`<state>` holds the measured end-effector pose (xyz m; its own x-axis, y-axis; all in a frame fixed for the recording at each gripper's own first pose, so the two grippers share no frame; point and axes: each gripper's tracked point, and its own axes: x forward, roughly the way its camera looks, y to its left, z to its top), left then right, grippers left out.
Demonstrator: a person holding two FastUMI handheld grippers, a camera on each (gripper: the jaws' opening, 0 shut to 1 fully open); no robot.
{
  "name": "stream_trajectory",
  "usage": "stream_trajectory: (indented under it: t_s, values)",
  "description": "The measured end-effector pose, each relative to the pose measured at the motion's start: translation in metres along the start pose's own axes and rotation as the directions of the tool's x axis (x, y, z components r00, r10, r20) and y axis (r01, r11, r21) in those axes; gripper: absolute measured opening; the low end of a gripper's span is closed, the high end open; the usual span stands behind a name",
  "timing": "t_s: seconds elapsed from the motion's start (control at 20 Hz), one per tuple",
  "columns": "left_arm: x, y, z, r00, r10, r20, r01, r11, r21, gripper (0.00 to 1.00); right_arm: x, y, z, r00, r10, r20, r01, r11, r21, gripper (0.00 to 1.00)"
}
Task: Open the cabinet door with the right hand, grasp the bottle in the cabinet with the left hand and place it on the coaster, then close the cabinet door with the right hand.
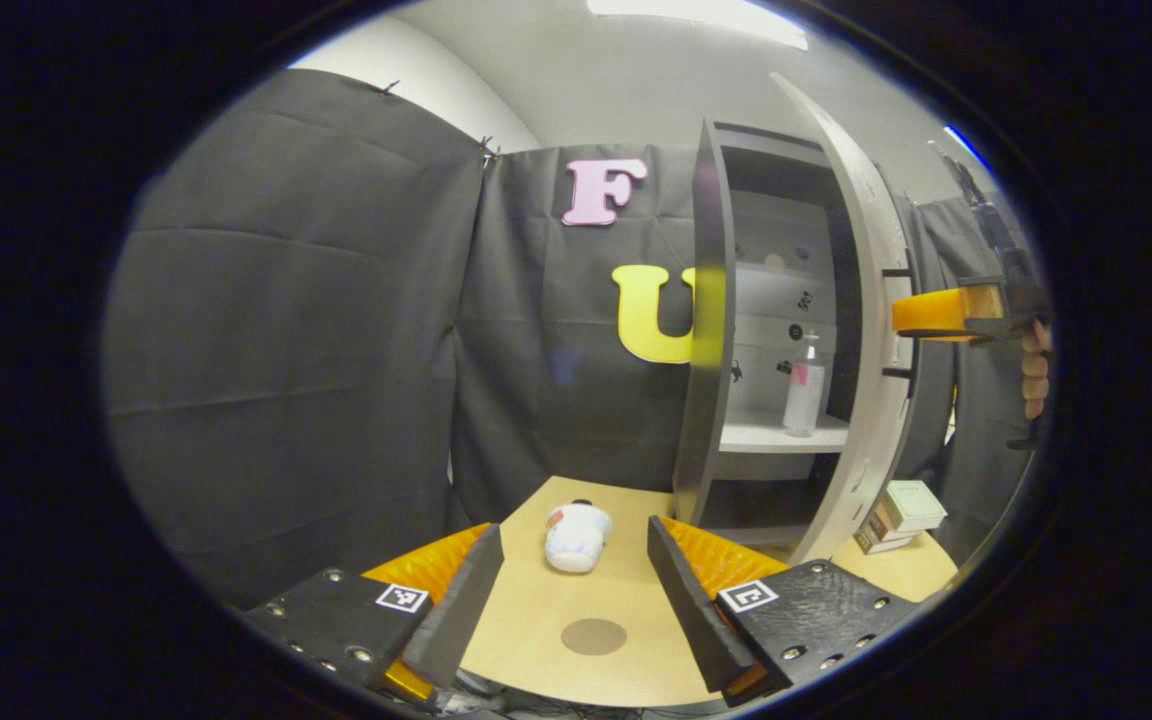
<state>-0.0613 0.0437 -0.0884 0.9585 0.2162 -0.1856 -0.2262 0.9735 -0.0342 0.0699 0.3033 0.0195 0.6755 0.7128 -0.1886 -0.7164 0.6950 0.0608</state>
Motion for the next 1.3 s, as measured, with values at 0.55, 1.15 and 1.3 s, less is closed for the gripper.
stream_trajectory:
  t_s: [0.55, 1.15, 1.3]
  values:
    - [0.027, -0.076, 0.009, 0.984, -0.179, 0.007, 0.177, 0.98, 0.088, 0.88, -0.019, -0.016, -0.001, 0.994, -0.109, 0.029, 0.107, 0.993, 0.052, 0.1]
    - [0.049, -0.14, -0.014, 0.944, -0.327, -0.045, 0.33, 0.94, 0.091, 0.88, -0.051, -0.063, -0.003, 0.919, -0.393, 0.033, 0.39, 0.919, 0.061, 0.12]
    - [0.056, -0.154, -0.016, 0.935, -0.352, -0.047, 0.355, 0.93, 0.091, 0.89, -0.057, -0.077, -0.004, 0.89, -0.455, 0.022, 0.45, 0.887, 0.105, 0.08]
